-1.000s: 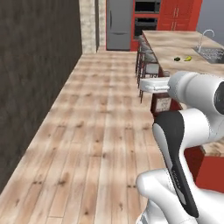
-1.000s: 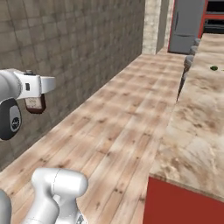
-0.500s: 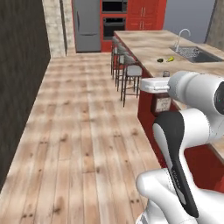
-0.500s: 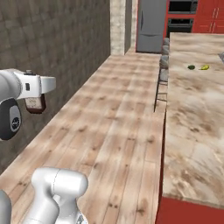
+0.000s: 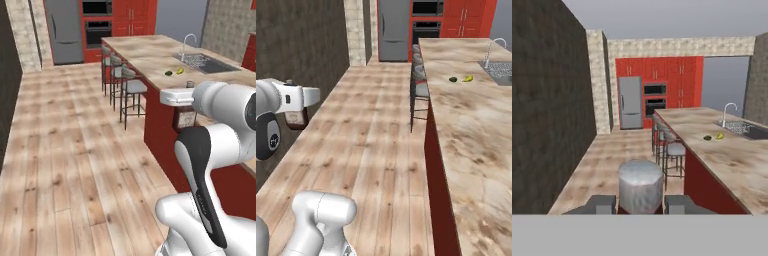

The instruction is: Move the ketchup and ketchup from the cabinet to the dining counter.

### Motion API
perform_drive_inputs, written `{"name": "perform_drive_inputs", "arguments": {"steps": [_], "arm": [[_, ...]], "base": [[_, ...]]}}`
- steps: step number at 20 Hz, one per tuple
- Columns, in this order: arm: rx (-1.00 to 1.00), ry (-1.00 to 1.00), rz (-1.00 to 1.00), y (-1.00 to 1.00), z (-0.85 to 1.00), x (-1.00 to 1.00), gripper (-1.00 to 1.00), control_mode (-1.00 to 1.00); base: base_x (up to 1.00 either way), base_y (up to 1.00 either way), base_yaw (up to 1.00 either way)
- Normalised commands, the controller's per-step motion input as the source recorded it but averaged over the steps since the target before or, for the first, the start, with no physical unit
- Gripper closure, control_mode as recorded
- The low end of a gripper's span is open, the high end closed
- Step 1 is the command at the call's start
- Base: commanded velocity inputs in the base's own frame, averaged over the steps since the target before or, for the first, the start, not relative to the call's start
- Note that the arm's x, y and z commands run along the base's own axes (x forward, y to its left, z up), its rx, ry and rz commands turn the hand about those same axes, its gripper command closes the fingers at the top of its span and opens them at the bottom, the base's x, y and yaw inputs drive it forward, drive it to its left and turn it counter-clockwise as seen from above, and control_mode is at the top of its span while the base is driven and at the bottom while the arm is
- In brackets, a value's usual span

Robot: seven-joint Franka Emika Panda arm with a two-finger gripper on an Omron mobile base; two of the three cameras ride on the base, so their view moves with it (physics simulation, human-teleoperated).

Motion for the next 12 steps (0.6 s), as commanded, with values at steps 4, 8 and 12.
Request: {"name": "perform_drive_inputs", "arguments": {"steps": [4, 8, 12], "arm": [[0.0, 0.0, 0.0, 0.0, 0.0, 0.0, 1.0, 1.0], [0.0, 0.0, 0.0, 0.0, 0.0, 0.0, 1.0, 1.0], [0.0, 0.0, 0.0, 0.0, 0.0, 0.0, 1.0, 1.0]], "base": [[0.73, 0.5, -0.28], [0.76, 0.48, -0.29], [0.77, 0.45, -0.31]]}}
